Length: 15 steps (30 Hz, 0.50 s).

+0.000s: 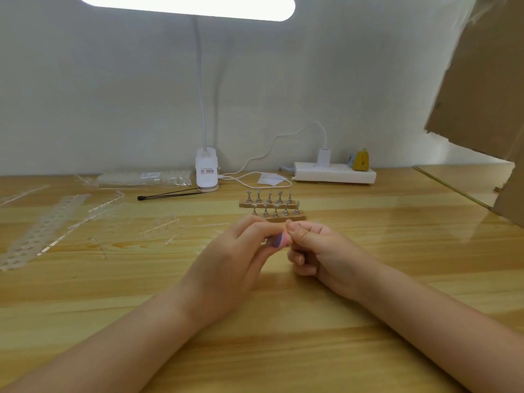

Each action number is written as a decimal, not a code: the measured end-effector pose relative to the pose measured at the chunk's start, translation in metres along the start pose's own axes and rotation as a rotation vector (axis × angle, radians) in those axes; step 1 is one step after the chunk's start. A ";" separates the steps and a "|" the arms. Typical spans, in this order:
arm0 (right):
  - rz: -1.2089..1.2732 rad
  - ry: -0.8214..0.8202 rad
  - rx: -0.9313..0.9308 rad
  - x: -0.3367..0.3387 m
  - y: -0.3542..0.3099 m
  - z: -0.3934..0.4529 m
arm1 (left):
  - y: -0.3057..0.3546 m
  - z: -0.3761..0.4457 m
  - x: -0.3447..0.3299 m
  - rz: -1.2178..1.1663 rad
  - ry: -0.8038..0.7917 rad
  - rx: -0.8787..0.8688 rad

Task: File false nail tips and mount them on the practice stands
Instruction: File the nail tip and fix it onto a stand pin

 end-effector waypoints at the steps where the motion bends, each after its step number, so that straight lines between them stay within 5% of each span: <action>1: 0.010 0.007 -0.004 0.001 0.000 0.000 | -0.002 0.000 0.003 0.007 0.023 0.016; 15: 0.017 0.043 -0.002 0.003 0.001 0.001 | 0.008 0.000 -0.005 0.062 0.004 -0.043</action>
Point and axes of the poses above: each hand's wrist, its own z-axis towards the middle knuckle, its own x-axis out of the back of the hand, y = z × x, the point moved 7 cm from there along z, towards the middle knuckle, and after that the axes turned 3 degrees about y, right-handed, at the moved point
